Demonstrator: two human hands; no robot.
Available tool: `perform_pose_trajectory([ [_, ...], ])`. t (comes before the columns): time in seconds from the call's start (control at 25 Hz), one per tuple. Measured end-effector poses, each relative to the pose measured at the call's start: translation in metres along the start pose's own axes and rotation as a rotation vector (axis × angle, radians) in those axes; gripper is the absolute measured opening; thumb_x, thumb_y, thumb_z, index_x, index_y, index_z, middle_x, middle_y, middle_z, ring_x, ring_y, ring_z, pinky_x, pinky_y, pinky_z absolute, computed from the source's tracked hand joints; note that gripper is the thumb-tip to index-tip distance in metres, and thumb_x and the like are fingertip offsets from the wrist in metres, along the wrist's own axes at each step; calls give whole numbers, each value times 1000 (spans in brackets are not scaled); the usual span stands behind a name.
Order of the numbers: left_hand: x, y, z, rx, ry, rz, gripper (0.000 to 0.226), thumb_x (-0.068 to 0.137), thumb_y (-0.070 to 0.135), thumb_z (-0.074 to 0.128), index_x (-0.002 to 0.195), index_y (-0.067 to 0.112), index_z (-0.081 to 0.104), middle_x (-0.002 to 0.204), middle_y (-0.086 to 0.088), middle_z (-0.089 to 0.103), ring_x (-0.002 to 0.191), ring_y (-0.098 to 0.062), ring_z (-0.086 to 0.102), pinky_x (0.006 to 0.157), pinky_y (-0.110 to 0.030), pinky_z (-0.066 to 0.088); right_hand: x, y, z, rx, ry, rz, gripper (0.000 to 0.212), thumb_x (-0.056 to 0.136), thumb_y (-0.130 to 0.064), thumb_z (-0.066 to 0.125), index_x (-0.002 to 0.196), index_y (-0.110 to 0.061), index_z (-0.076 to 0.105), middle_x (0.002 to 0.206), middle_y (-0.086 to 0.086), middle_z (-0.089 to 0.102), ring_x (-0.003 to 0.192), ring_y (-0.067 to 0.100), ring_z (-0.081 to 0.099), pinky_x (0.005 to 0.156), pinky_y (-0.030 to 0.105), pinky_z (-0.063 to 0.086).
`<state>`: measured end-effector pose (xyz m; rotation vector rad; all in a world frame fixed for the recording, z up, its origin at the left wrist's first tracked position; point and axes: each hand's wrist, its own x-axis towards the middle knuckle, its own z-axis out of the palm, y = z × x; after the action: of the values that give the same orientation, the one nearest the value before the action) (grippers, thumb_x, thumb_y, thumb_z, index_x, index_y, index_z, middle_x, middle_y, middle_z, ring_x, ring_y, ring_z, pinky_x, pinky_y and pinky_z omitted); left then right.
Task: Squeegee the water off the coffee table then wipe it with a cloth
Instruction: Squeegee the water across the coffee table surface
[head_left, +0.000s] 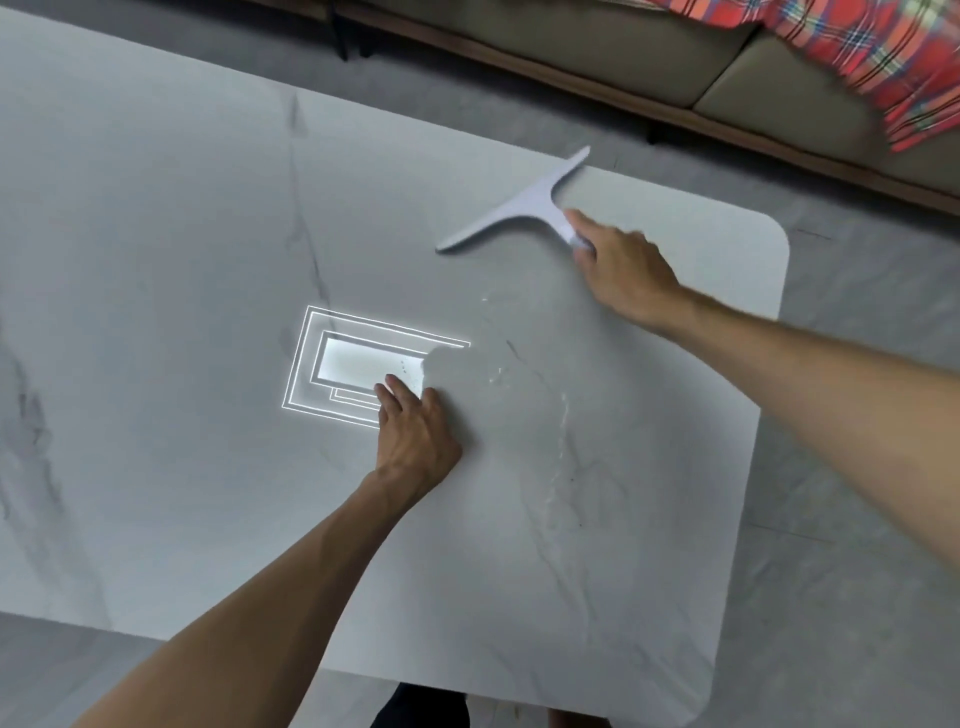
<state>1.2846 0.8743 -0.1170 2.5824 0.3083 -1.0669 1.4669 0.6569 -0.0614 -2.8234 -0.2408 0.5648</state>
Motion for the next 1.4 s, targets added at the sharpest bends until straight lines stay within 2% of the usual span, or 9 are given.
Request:
perform_pose_trajectory([
  [0.16, -8, 7, -8, -10, -1, -6, 45, 76, 5, 39, 121, 0, 44, 145, -48, 8, 138, -61, 4, 117, -53, 17, -94, 71, 7, -51, -51, 54, 49, 98, -31, 42, 146, -40, 31, 106, 23, 68, 90, 45, 63, 69, 38, 43],
  [0.32, -17, 17, -17, 24, 8, -20, 39, 82, 7, 38, 120, -3, 45, 142, -48, 16, 136, -59, 11, 114, -53, 22, -170, 110, 3, -82, -183, 137, 54, 98, -31, 44, 147, -44, 27, 106, 20, 69, 92, 41, 65, 74, 40, 49],
  [0.48, -32, 23, -27, -9, 115, 5, 29, 83, 6, 45, 109, -6, 51, 126, -33, 44, 122, -47, 38, 102, -46, 36, -203, 116, -29, -109, -271, 165, 50, 98, -27, 42, 146, -37, 33, 112, 16, 68, 95, 37, 63, 75, 37, 48],
  [0.64, -44, 13, -31, -198, 306, -5, 17, 88, 5, 49, 101, -2, 57, 106, -18, 60, 100, -38, 54, 83, -41, 44, -131, 73, -62, 80, -163, 160, 38, 100, -37, 31, 137, -33, 41, 114, 19, 64, 90, 41, 61, 65, 35, 40],
  [0.76, -51, -8, -31, -275, 326, -52, 13, 91, 9, 50, 102, 6, 56, 99, -10, 65, 90, -32, 59, 75, -43, 50, -39, 9, -61, 339, -94, 343, 45, 94, -55, 22, 128, -38, 47, 117, 21, 60, 84, 33, 57, 53, 27, 38],
  [0.92, -47, -48, -33, -368, 357, -136, 5, 89, 11, 57, 93, 12, 56, 78, 0, 66, 77, -30, 63, 68, -44, 54, 46, -85, -22, 678, 13, 501, 46, 95, -44, 24, 132, -38, 52, 126, 8, 59, 99, 29, 61, 71, 35, 52],
  [1.16, -43, -91, -36, -381, 398, -240, 19, 91, 9, 44, 105, 13, 56, 86, -4, 71, 85, -31, 63, 73, -44, 54, 34, -161, 36, 197, -73, 55, 53, 91, -16, 29, 142, -28, 36, 122, 16, 60, 108, 40, 56, 80, 38, 41],
  [1.28, -45, -85, -32, -372, 438, -265, 25, 91, 5, 41, 110, 10, 56, 108, -10, 65, 94, -32, 60, 75, -39, 50, -23, -131, 49, 19, -137, -257, 43, 96, -23, 36, 137, -33, 38, 115, 17, 65, 100, 44, 59, 77, 42, 44],
  [1.4, -50, -65, -25, -352, 421, -197, 31, 83, -2, 46, 112, 5, 56, 125, -12, 50, 111, -31, 52, 84, -38, 47, -83, -63, 48, 0, -186, -288, 47, 95, -27, 42, 137, -44, 29, 104, 15, 69, 88, 43, 63, 71, 42, 47],
])
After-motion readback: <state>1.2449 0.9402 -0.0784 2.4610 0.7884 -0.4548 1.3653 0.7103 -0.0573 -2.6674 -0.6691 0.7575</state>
